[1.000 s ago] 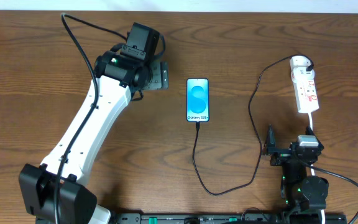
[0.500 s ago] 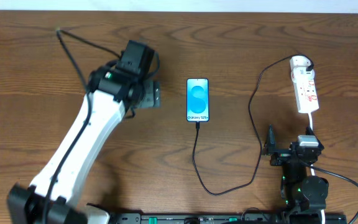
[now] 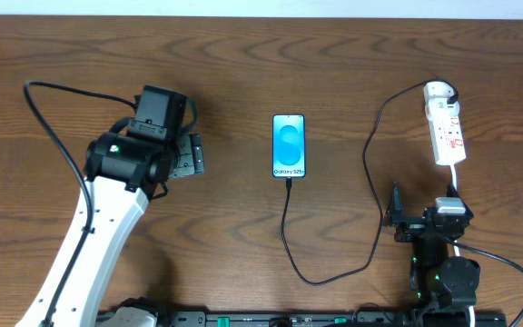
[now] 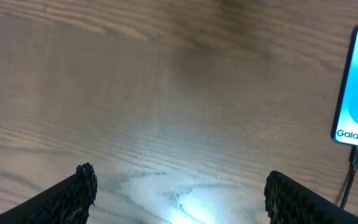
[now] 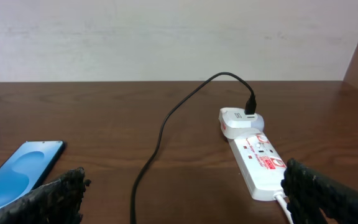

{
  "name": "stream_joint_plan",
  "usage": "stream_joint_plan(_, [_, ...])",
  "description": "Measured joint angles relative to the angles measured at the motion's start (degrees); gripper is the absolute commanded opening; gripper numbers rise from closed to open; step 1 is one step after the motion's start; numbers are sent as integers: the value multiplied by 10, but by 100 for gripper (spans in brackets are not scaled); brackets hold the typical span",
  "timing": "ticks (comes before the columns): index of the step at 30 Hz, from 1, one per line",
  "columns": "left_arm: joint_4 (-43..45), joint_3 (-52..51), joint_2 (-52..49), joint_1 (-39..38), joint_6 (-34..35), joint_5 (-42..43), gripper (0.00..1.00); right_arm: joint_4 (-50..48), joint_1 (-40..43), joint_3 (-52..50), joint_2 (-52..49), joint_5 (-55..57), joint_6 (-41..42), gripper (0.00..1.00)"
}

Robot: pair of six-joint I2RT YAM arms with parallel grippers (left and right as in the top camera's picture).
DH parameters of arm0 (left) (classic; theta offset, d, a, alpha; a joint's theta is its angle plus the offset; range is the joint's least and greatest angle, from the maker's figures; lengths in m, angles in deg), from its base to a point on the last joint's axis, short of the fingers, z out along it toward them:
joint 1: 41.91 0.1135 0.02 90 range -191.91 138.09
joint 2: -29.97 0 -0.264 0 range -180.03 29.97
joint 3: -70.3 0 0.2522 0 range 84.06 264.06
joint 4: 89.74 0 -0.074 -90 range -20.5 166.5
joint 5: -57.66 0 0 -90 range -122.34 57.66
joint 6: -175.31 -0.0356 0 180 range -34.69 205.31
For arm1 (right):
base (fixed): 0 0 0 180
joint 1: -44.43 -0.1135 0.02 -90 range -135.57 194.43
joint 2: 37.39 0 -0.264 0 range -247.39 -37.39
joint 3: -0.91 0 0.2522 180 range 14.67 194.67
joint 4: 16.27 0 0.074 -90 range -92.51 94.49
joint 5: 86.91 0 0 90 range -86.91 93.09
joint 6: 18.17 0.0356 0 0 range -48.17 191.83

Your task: Plug charger to phone and switch on socket

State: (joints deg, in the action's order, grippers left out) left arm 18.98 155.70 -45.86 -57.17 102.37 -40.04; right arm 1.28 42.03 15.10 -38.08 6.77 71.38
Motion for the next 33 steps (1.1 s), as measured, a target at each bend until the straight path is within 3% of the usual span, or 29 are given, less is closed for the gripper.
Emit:
stream_joint_plan(12, [164, -100, 36, 45, -126, 136, 88, 0, 0, 0, 0, 0, 0, 99])
stream_joint_plan(24, [245, -257, 161, 90, -144, 169, 88, 0, 0, 0, 0, 1, 0, 99])
stream_joint_plan(26, [256, -289, 188, 94, -144, 169, 98, 0, 0, 0, 0, 1, 0, 99])
stream_joint_plan(33, [294, -371, 280, 99, -149, 171, 98, 0, 0, 0, 0, 2, 0, 99])
